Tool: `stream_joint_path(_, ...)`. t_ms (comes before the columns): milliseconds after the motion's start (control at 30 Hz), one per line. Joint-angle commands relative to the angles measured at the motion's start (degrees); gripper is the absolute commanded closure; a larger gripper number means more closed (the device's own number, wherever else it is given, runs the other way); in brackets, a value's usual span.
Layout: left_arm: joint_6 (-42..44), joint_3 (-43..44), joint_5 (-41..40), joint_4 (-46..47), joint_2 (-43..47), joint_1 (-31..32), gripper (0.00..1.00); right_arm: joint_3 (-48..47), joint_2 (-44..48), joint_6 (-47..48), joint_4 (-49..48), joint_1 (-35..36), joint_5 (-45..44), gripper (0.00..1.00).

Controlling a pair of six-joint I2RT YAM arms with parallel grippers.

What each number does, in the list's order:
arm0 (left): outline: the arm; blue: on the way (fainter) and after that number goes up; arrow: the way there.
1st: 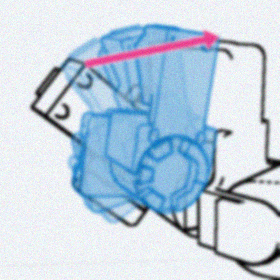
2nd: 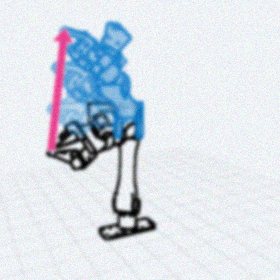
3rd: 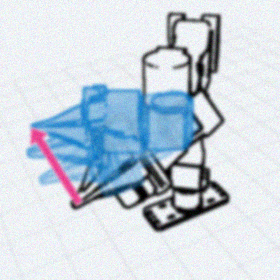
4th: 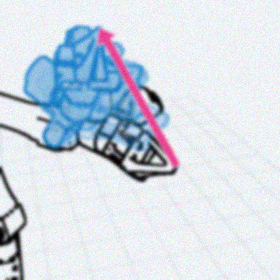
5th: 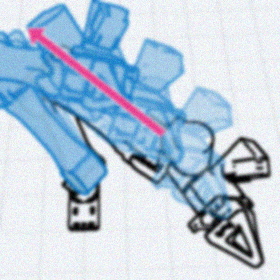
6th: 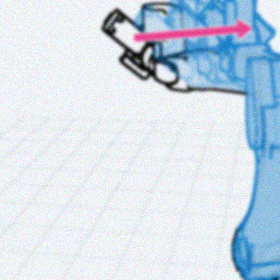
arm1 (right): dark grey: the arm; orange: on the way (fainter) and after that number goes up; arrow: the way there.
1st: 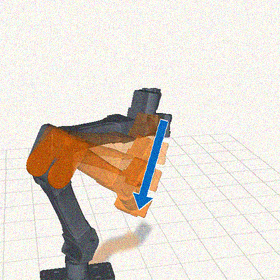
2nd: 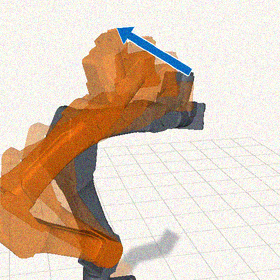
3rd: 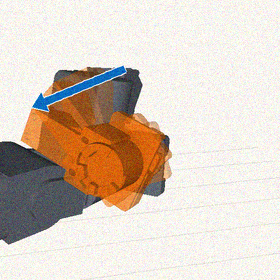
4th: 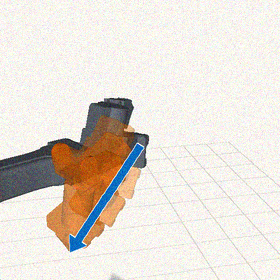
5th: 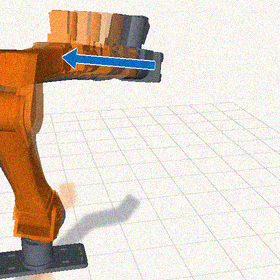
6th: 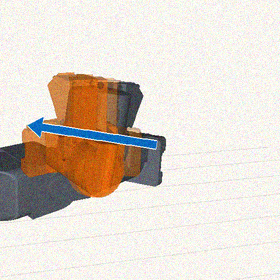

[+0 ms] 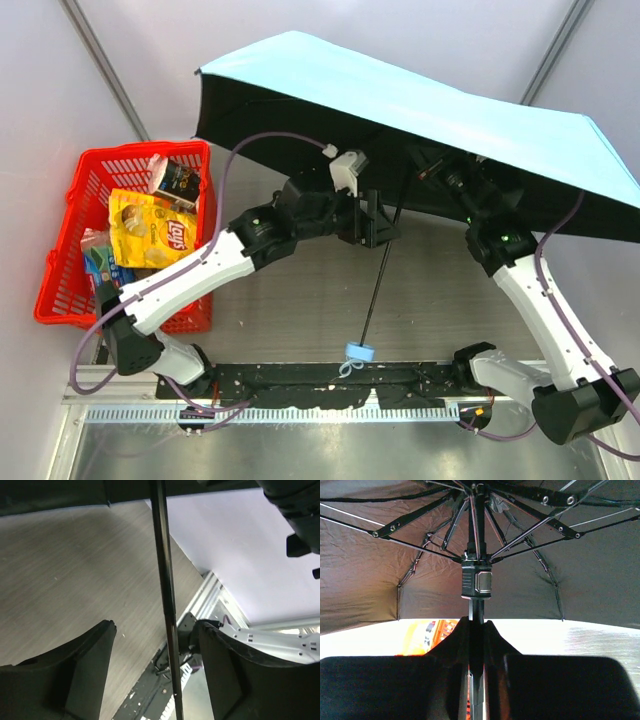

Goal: Put away the umbrella

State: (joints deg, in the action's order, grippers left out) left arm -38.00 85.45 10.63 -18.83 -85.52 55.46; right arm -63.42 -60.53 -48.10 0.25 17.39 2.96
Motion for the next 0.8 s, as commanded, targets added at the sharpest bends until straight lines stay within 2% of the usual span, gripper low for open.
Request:
stream_joint_path(0,4.8,1.0,-9.0,-2.3,2.1,1.9,0.28,-6.2,2.3,-0.7,3.0,-0.6,-8.8,0.99)
stream_joint_path(133,8.1,7.7,-23.3,-10.8,-1.5,5.9,0.36,-13.5,0.0,-1.2,14.3,-0.4,-16.6,0.99)
stream_joint_path(300,11.9,15.6,-35.7,-16.0,-7.5,11.7,0.34,-20.3,-2.0,-1.1,24.6,0.4,-23.7,0.99)
stream_joint_path(400,13.0,17.9,-37.9,-16.0,-10.3,13.6,0.31,-22.5,-2.8,-1.7,27.6,1.3,-28.1,0.99)
stream_joint_path(500,12.9,20.3,-37.1,-16.3,-13.0,14.1,0.33,-23.7,-2.8,-1.2,28.3,1.8,-29.2,0.99)
stream_joint_path(533,12.9,21.2,-36.8,-16.6,-14.0,14.1,0.36,-24.1,-2.8,-0.7,28.3,1.9,-29.2,0.99)
stream_joint_path(633,13.0,25.3,-37.0,-19.6,-17.0,14.1,0.74,-22.9,-1.5,2.2,24.5,1.9,-22.8,0.99)
stream_joint_path(700,12.9,26.8,-36.7,-20.1,-17.4,14.1,0.94,-20.1,-0.1,5.2,19.6,1.9,-17.5,0.99)
stream_joint_path(733,12.7,26.4,-36.0,-19.2,-16.9,14.0,1.00,-19.2,0.1,5.6,19.1,1.9,-16.6,0.99)
stream_joint_path(767,12.3,25.7,-34.4,-18.2,-16.1,13.7,1.00,-19.1,0.2,6.7,19.3,1.9,-15.3,0.99)
